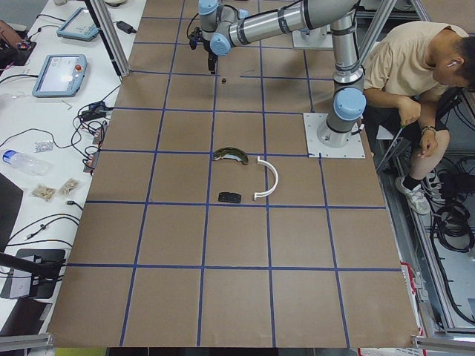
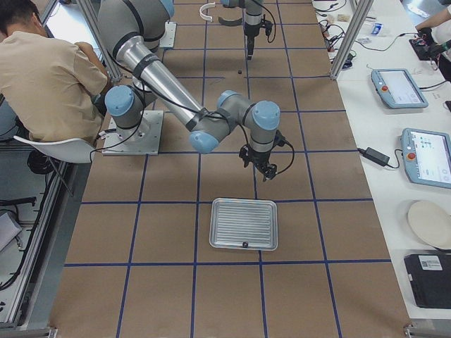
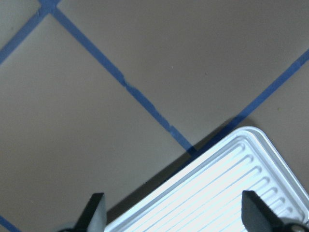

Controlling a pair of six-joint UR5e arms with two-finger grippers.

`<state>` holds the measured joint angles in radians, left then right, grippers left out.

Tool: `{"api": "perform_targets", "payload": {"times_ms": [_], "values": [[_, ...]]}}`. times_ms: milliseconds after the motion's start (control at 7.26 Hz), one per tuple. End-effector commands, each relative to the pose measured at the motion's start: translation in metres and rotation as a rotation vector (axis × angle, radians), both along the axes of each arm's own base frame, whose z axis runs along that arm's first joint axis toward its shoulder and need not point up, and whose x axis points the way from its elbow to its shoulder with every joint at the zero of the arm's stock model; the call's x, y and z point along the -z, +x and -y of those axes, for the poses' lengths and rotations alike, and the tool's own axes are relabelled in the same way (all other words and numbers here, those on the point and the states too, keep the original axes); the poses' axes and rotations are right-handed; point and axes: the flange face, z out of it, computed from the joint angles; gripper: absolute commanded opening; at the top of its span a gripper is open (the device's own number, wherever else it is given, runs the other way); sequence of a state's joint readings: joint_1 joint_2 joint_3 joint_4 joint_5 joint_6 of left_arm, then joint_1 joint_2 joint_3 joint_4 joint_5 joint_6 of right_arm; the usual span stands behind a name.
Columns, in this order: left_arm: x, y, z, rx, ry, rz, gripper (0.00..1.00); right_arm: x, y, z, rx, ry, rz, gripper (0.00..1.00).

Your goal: Place bearing gear from tray to pile

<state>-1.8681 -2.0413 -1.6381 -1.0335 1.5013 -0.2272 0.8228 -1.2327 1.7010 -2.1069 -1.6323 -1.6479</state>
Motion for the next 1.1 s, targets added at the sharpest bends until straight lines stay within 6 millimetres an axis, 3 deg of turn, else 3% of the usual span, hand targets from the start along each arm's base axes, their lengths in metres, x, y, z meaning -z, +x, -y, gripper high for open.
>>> {"api": "perform_targets", "payload": {"times_ms": [0,276,413,551,689,964], "values": [[0.042,-0.02,-0.002,0.034,0.022,0.008,1.0,0.033,-0.076,-0.032,-0.226,0.018,-0.011,1.0],[0.055,-0.024,-0.012,0.046,0.05,0.018,0.97,0.073,-0.129,-0.053,-0.28,0.012,0.049,1.0],[0.063,-0.021,-0.021,0.048,0.066,0.03,0.94,0.059,-0.144,-0.044,-0.343,-0.002,0.021,1.0],[0.062,-0.019,-0.024,0.045,0.069,0.029,0.87,0.068,-0.161,-0.035,-0.374,0.001,0.02,1.0],[0.061,-0.018,-0.022,0.042,0.066,0.028,0.77,0.09,-0.174,-0.027,-0.381,0.009,0.036,1.0],[0.065,-0.018,-0.022,0.045,0.073,0.034,0.4,0.091,-0.181,-0.023,-0.413,0.015,0.026,1.0]]}}
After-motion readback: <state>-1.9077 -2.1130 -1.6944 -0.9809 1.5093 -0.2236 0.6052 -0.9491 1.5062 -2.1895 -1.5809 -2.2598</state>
